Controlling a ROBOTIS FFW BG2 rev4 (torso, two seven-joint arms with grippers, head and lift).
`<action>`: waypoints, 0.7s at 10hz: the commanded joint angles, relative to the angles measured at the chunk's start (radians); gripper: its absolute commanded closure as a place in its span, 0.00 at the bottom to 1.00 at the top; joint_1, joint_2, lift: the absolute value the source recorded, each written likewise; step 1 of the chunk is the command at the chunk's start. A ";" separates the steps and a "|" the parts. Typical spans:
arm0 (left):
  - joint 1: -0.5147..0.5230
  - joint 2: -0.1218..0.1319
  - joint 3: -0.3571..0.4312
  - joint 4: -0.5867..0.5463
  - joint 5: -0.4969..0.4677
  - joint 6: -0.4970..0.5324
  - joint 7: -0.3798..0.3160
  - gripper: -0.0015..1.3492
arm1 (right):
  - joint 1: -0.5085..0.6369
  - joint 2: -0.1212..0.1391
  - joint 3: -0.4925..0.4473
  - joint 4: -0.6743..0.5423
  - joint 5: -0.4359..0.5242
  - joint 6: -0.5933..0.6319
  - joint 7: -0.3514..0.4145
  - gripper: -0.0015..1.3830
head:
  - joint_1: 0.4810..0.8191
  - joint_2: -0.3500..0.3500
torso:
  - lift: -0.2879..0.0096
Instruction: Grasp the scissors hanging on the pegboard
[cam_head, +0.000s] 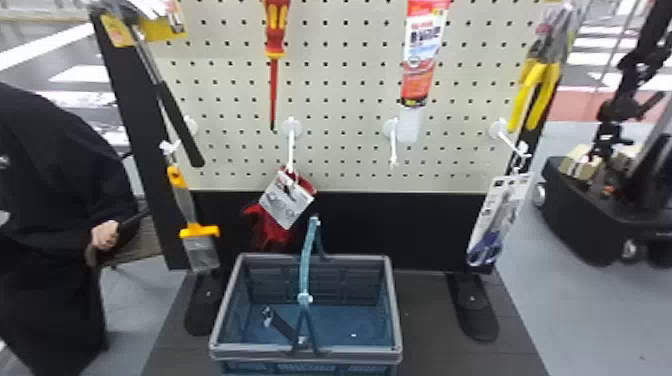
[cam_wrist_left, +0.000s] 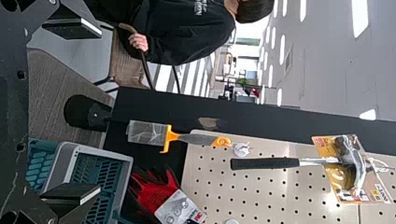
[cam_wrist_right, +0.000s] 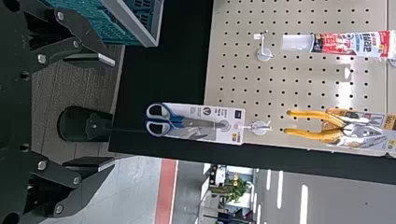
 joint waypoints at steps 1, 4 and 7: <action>0.000 0.000 0.000 0.000 0.000 0.000 0.000 0.11 | 0.000 0.001 0.000 0.000 0.000 0.000 0.000 0.37 | 0.20 0.50 | 0.63; 0.000 0.000 -0.002 0.000 0.000 0.000 0.000 0.11 | -0.004 0.001 0.000 0.000 0.003 0.000 -0.001 0.37 | 0.20 0.50 | 0.63; 0.000 0.000 -0.002 0.000 0.000 0.001 0.000 0.11 | -0.026 0.000 0.000 0.040 -0.028 0.000 -0.001 0.36 | 0.20 0.50 | 0.63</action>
